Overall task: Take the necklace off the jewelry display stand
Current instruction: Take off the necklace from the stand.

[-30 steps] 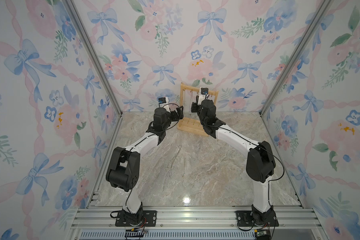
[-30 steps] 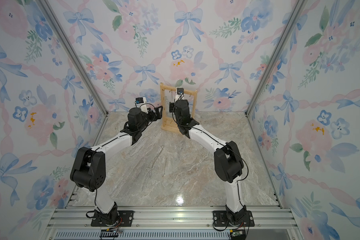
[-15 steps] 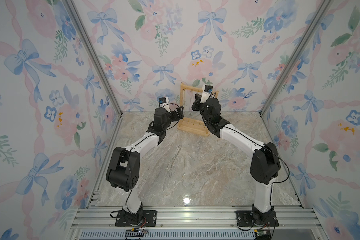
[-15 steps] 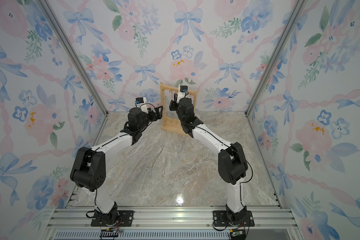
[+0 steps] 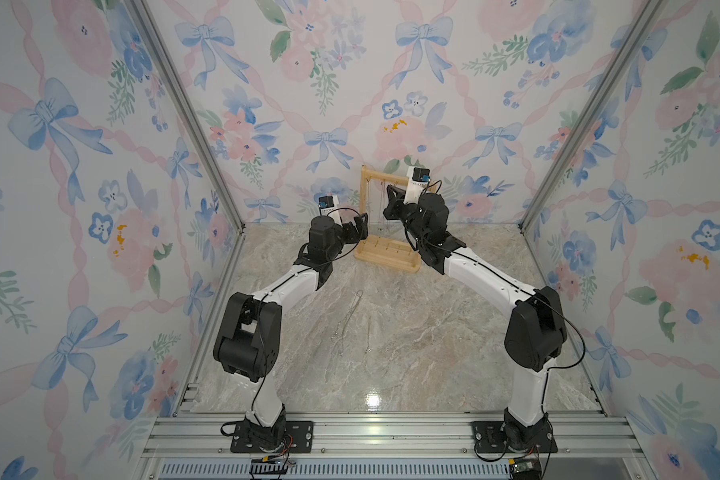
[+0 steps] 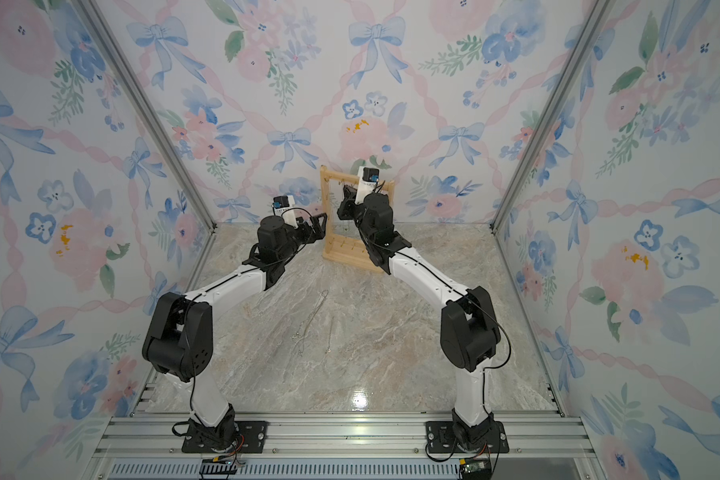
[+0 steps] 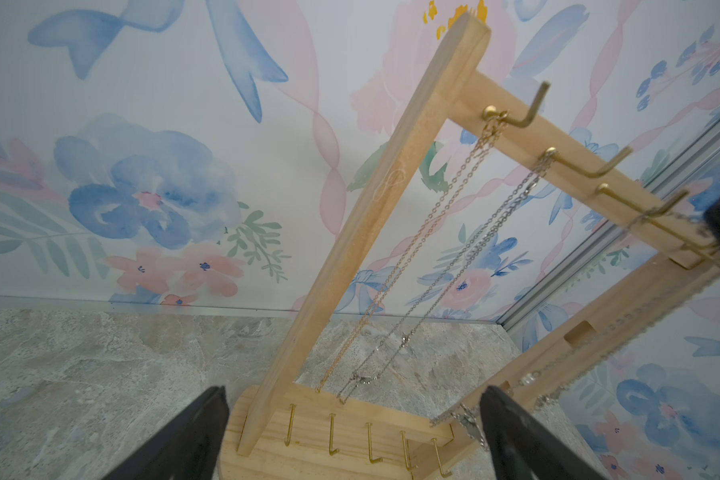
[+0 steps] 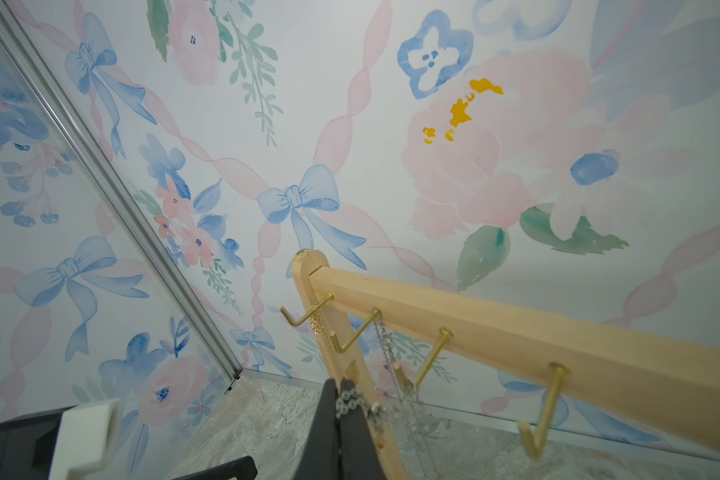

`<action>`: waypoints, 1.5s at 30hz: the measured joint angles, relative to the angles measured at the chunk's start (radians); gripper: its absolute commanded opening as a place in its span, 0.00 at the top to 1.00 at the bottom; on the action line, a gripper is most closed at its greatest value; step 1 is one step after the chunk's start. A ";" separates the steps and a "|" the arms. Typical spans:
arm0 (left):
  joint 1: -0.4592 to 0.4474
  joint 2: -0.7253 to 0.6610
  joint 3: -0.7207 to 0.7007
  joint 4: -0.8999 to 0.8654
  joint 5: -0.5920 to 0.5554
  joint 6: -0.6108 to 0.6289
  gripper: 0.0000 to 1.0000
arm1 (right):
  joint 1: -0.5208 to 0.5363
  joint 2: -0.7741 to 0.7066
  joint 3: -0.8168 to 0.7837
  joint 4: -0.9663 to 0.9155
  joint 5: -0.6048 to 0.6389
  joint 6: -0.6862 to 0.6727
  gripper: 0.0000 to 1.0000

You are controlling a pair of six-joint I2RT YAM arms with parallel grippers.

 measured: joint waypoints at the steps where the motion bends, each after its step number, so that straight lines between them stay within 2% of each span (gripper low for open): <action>1: 0.000 0.002 0.000 0.000 0.000 0.000 0.02 | -0.002 -0.001 0.000 0.003 -0.005 0.006 1.00; 36: -0.006 0.022 0.002 0.000 -0.001 0.000 0.02 | -0.051 -0.013 0.068 0.029 -0.122 0.082 1.00; 45: -0.012 0.000 -0.006 0.000 0.000 0.010 0.02 | -0.051 -0.063 -0.028 0.064 -0.144 0.106 1.00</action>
